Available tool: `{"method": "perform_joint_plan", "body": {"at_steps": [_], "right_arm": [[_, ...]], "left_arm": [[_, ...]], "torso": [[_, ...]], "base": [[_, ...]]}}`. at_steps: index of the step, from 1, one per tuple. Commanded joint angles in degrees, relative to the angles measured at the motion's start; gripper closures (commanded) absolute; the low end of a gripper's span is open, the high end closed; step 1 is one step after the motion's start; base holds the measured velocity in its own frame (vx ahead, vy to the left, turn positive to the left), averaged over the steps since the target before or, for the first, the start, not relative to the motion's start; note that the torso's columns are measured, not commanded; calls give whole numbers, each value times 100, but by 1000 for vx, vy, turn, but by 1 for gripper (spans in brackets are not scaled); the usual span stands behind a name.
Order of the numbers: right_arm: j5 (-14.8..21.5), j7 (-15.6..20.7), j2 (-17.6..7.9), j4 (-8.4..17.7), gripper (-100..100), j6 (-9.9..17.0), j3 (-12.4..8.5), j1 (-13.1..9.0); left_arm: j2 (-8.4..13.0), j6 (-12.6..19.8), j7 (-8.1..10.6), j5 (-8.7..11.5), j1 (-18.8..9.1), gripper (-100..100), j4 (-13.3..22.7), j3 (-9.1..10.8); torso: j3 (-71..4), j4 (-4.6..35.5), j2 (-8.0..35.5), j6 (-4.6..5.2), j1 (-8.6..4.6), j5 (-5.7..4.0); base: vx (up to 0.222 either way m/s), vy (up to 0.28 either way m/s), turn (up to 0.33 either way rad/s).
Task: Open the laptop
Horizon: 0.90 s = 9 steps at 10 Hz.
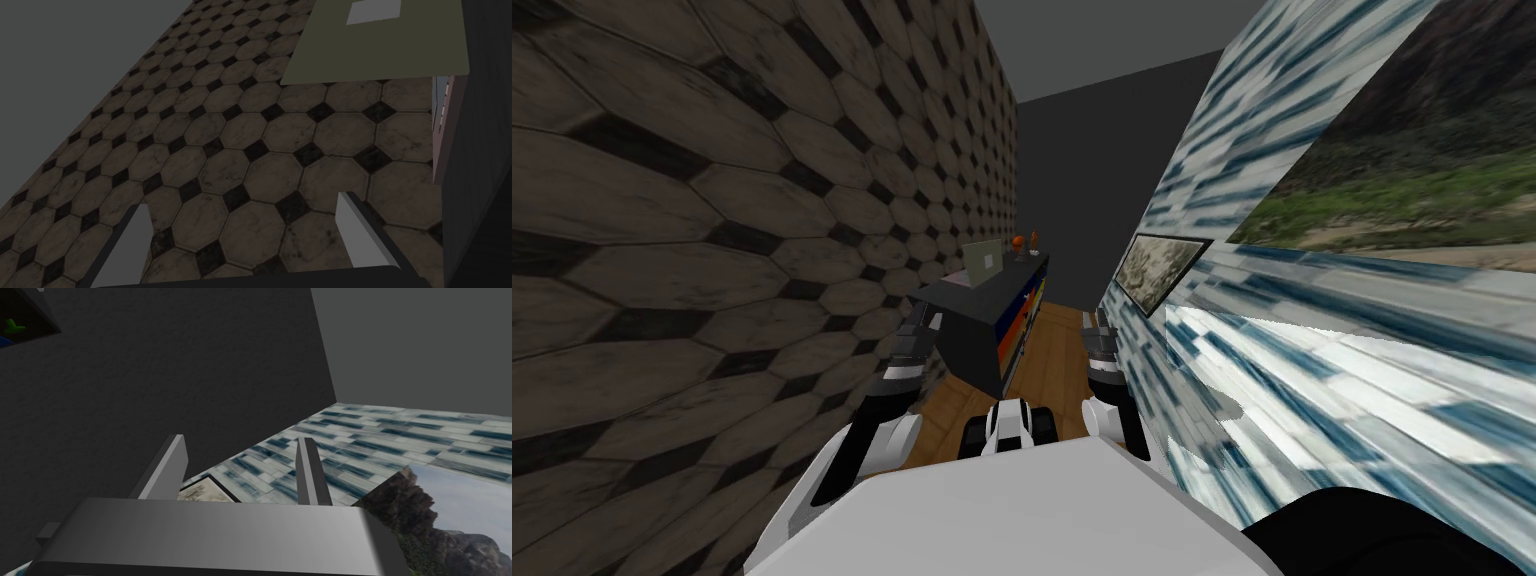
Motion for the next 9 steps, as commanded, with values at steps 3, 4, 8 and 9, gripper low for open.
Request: {"method": "perform_joint_plan", "body": {"at_steps": [3,4,8,9], "right_arm": [[0,0,0,0,0,0,0,0],[0,0,0,0,0,0,0,0],[0,0,0,0,0,0,0,0],[0,0,0,0,0,0,0,0]], "left_arm": [[725,466,169,297,-510,-100,264,-10],[887,580,208,370,-636,-100,327,-17],[1558,1078,382,692,-1188,-100,598,-51],[1740,1211,428,778,-1336,-100,673,-59]], "torso": [[1,1,1,0,-1,0],[1,1,2,0,-2,0],[0,0,0,0,-2,0],[-1,0,-1,0,-4,-1]], "base": [[2,36,-131],[-1,40,-146],[2,47,-147],[-1,47,-184]]}}
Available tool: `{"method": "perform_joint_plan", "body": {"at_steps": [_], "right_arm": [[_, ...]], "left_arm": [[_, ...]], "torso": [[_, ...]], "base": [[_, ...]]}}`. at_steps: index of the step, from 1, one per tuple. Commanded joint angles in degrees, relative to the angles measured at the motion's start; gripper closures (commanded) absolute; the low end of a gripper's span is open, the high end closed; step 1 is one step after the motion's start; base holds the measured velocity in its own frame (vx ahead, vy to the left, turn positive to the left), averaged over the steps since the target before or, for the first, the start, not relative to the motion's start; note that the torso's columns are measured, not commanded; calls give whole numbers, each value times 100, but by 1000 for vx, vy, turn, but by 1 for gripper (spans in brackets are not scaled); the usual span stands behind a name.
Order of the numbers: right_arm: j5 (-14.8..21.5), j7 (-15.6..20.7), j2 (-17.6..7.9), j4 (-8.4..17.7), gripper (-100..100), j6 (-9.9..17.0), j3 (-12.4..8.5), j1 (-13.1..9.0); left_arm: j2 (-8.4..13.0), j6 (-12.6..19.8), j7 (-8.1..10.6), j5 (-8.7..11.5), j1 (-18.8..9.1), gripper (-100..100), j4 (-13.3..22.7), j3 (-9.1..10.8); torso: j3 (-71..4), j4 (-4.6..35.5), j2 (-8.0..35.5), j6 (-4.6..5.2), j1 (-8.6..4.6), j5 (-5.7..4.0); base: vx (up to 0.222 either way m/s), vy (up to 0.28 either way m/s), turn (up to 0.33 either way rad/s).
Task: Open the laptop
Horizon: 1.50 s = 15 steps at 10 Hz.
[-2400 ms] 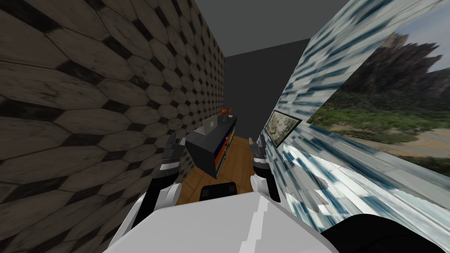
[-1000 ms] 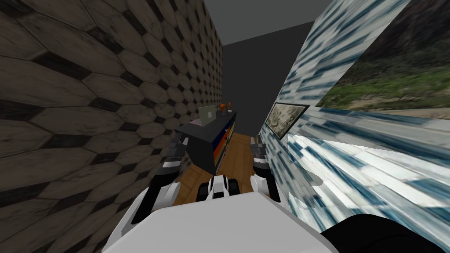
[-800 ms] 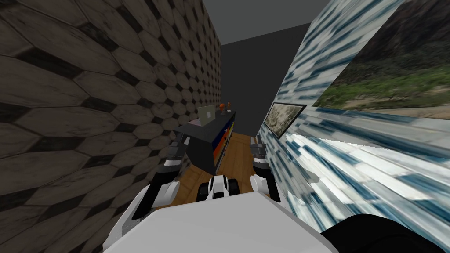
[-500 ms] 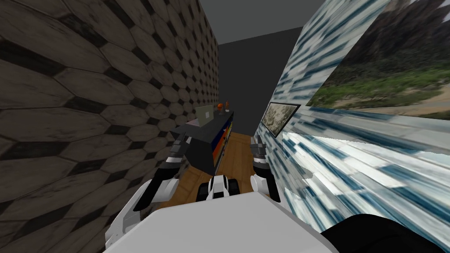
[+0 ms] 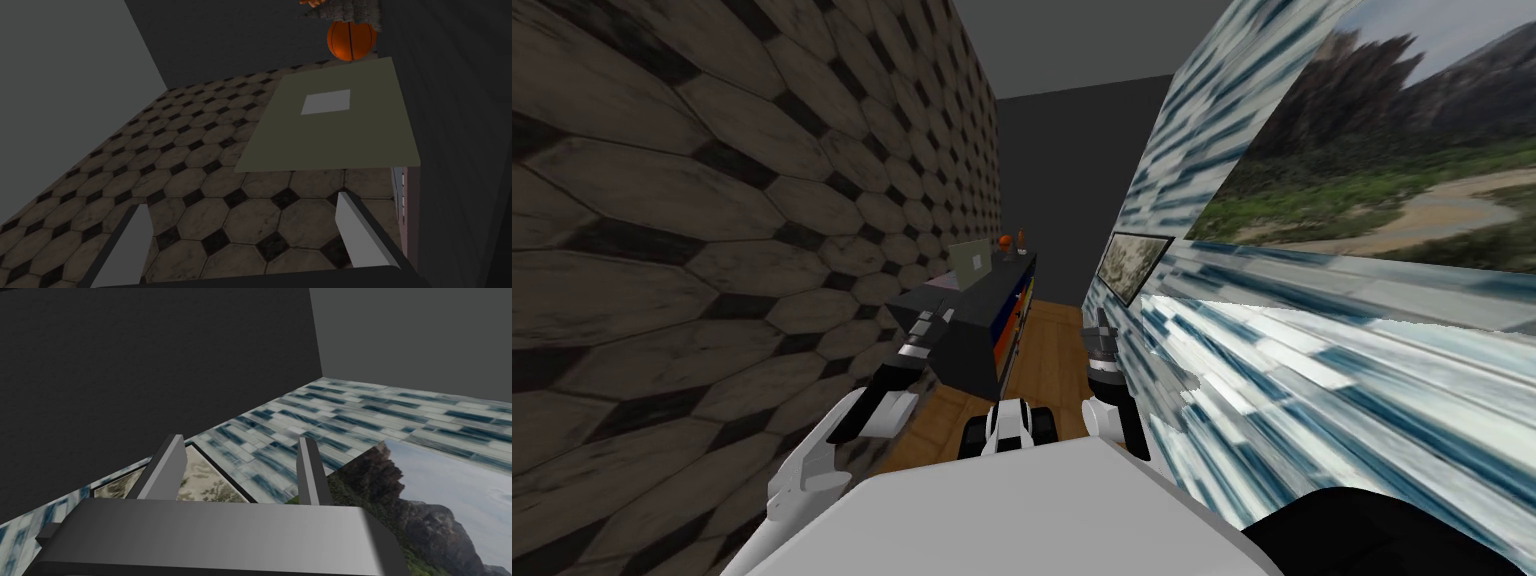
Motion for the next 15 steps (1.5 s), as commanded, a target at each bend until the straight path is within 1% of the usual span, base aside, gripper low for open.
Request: {"method": "perform_joint_plan", "body": {"at_steps": [1,3,4,6,7,8,10,11,12,13,14,15], "right_arm": [[0,0,0,0,0,0,0,0],[0,0,0,0,0,0,0,0],[0,0,0,0,0,0,0,0],[0,0,0,0,0,0,0,0],[0,0,0,0,0,0,0,0],[0,0,0,0,0,0,0,0],[0,0,0,0,0,0,0,0],[0,0,0,0,0,0,0,0],[0,0,0,0,0,0,0,1],[0,0,0,0,0,0,0,1],[0,0,0,0,0,0,0,0],[0,0,0,0,0,0,0,1]], "left_arm": [[460,394,129,228,-400,-100,182,-23],[800,674,224,407,-712,-100,356,-40],[862,674,224,407,-712,-100,356,-40],[1266,962,321,591,-1034,-100,555,-58],[1431,1109,369,684,-1198,-100,663,-66],[1491,1109,369,684,-1198,-100,663,-66],[1903,1405,465,871,-1532,-100,898,-82],[1934,1405,465,871,-1532,-100,898,-82],[2147,1554,513,965,-1700,-100,1022,-90],[2311,1703,561,1058,-1868,-100,1148,-98],[2383,1703,561,1058,-1868,-100,1148,-98],[2606,1851,608,1150,-2035,-100,1277,-106]], "torso": [[1,0,2,0,0,0],[2,1,4,0,2,1],[2,1,3,0,2,1],[0,0,0,1,-4,-1],[-1,0,-1,2,1,0],[0,0,1,0,5,1],[2,1,3,1,0,0],[1,0,1,3,2,1],[2,1,2,-4,0,0],[1,1,2,1,-1,-1],[0,0,1,2,1,0],[1,0,1,-3,1,1]], "base": [[0,53,-151],[-7,54,-179],[-3,35,-54],[2,33,-143],[-2,48,-179],[-6,36,-48],[-5,40,-151],[-6,36,-67],[-5,27,-84],[-6,38,-178],[-6,32,-68],[-8,29,-108]]}}
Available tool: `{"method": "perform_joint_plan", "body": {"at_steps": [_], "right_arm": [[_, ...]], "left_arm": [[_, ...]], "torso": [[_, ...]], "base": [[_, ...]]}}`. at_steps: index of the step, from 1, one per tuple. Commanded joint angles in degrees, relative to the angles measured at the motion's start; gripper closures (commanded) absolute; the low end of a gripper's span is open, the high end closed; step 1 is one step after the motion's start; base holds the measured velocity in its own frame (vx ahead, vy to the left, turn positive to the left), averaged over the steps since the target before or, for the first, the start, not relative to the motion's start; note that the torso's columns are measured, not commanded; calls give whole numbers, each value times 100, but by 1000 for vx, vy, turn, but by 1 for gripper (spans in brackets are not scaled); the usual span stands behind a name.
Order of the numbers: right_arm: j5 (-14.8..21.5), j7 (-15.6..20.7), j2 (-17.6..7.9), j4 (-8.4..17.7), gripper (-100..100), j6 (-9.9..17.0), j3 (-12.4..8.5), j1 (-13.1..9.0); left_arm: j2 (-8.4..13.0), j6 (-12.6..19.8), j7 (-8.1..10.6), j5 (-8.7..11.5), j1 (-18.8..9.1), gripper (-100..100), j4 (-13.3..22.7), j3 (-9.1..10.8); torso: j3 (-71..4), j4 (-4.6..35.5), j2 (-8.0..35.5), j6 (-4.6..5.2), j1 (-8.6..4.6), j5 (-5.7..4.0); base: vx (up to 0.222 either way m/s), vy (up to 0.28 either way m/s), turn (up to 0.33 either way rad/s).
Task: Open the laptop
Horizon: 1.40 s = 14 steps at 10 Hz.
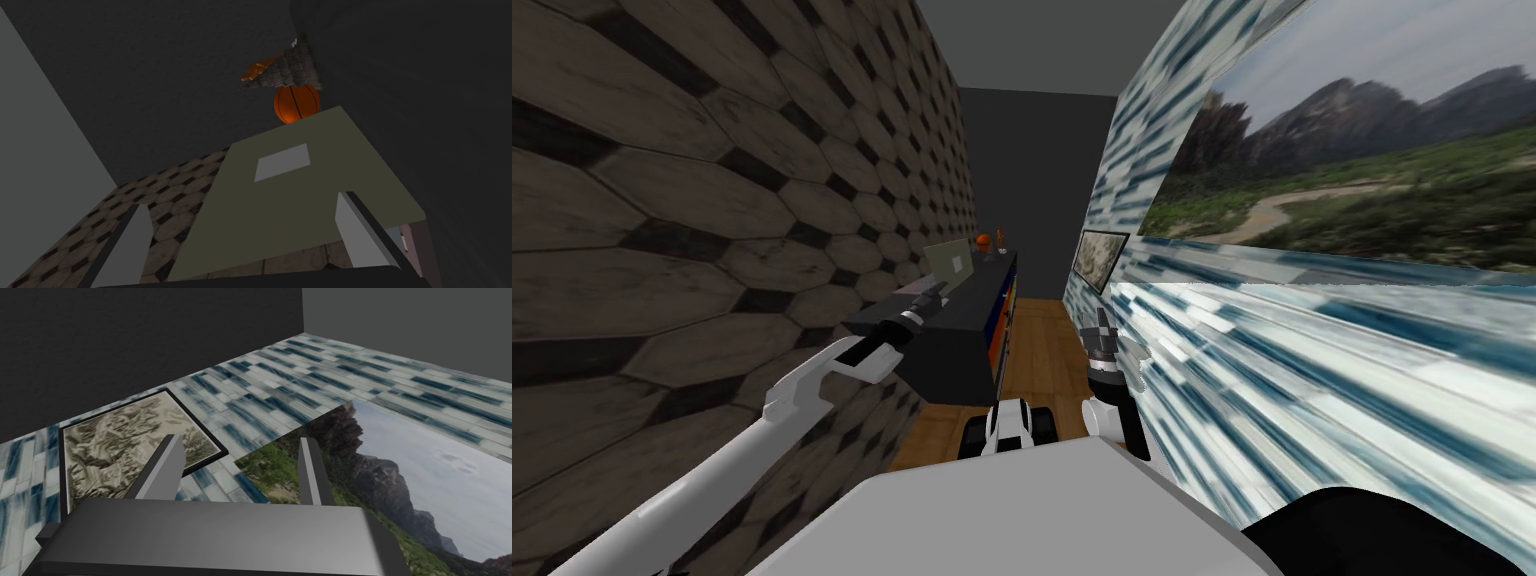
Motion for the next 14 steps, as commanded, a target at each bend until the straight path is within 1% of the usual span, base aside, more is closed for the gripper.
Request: {"method": "perform_joint_plan", "body": {"at_steps": [1,2,3,4,5,7,11,14], "right_arm": [[0,0,0,0,0,0,0,0],[0,0,0,0,0,0,0,-1],[0,0,0,0,0,0,0,0],[0,0,0,0,0,0,0,0],[0,0,0,0,0,0,0,0],[0,0,0,0,0,0,0,0],[0,0,0,0,0,0,0,0],[0,0,0,0,0,0,0,0]], "left_arm": [[457,297,97,195,-370,-100,316,-31],[496,297,97,195,-378,-100,316,-31],[711,439,142,284,-539,-100,442,-38],[855,578,186,370,-696,-100,564,-45],[924,578,186,370,-696,-100,564,-45],[1323,838,268,533,-990,-100,794,-58],[1973,1265,404,800,-1473,-100,1159,-80],[2308,1481,474,937,-1718,-100,1331,-91]], "torso": [[0,1,1,4,0,-1],[0,0,1,6,2,0],[0,0,0,-1,1,0],[-1,0,-1,4,-1,-1],[0,0,1,4,2,0],[-1,0,0,4,-3,-2],[1,1,2,2,1,0],[-2,1,-2,6,-5,-3]], "base": [[-14,41,-187],[-9,35,-57],[-5,31,-74],[-10,45,-168],[-8,34,-65],[-8,28,-135],[-14,39,-136],[-8,25,-71]]}}
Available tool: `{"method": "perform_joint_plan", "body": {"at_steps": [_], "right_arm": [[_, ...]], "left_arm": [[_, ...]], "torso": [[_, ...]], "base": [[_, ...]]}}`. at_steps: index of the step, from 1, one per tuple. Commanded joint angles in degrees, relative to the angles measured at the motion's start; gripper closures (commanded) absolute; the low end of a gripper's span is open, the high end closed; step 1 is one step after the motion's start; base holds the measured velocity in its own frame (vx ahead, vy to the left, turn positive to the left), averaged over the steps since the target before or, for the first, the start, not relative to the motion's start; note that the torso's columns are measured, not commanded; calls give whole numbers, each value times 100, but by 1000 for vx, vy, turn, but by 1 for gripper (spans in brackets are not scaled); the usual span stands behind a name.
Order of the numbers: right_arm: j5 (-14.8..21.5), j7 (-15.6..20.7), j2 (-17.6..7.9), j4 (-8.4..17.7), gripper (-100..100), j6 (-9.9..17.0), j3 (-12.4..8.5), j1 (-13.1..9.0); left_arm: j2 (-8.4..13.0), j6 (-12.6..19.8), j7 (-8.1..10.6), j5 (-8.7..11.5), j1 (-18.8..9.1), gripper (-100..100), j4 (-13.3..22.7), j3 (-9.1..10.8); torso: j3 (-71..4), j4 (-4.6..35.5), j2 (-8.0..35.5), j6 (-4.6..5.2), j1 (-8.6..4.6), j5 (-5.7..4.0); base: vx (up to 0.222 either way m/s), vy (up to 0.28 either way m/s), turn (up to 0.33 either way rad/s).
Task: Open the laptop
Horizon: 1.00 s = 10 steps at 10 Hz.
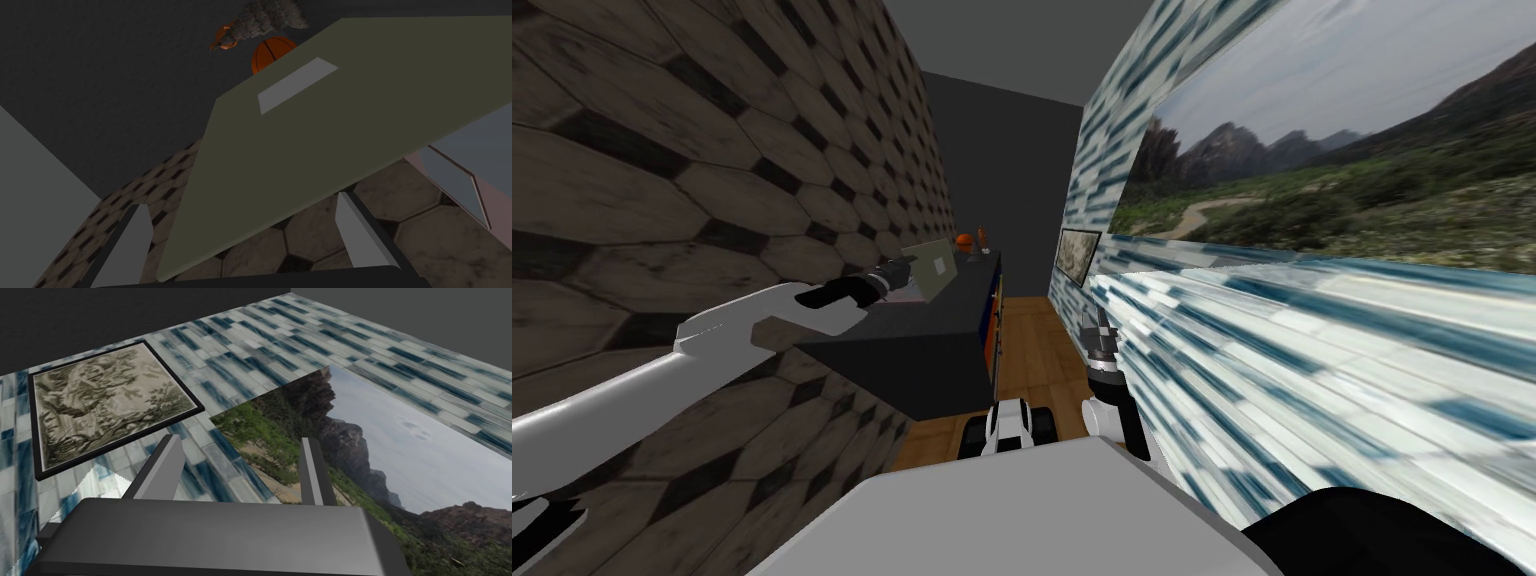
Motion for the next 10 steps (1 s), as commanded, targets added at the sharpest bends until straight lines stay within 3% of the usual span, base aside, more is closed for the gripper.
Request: {"method": "perform_joint_plan", "body": {"at_steps": [1,2,4,5,6,10], "right_arm": [[0,0,0,0,0,0,0,0],[0,0,0,0,0,0,0,0],[0,0,0,0,0,0,0,2],[0,0,0,0,0,0,0,1],[0,0,0,0,0,0,0,1],[0,0,-1,0,0,0,-1,0]], "left_arm": [[273,233,60,99,-257,-100,151,-26],[186,173,48,54,-146,-100,80,1],[228,225,67,75,-164,-100,69,7],[233,237,72,78,-166,100,65,8],[17,234,291,297,-244,100,202,121],[-415,231,732,737,-402,100,476,346]], "torso": [[-1,0,-1,-1,2,0],[-1,2,0,-1,4,0],[-15,-6,-27,1,3,0],[-11,-7,-14,2,3,2],[-1,-3,0,3,4,3],[3,0,5,-3,5,4]], "base": [[-14,21,-91],[-7,11,-20],[72,7,-20],[0,0,0],[-31,73,19],[-33,129,5]]}}
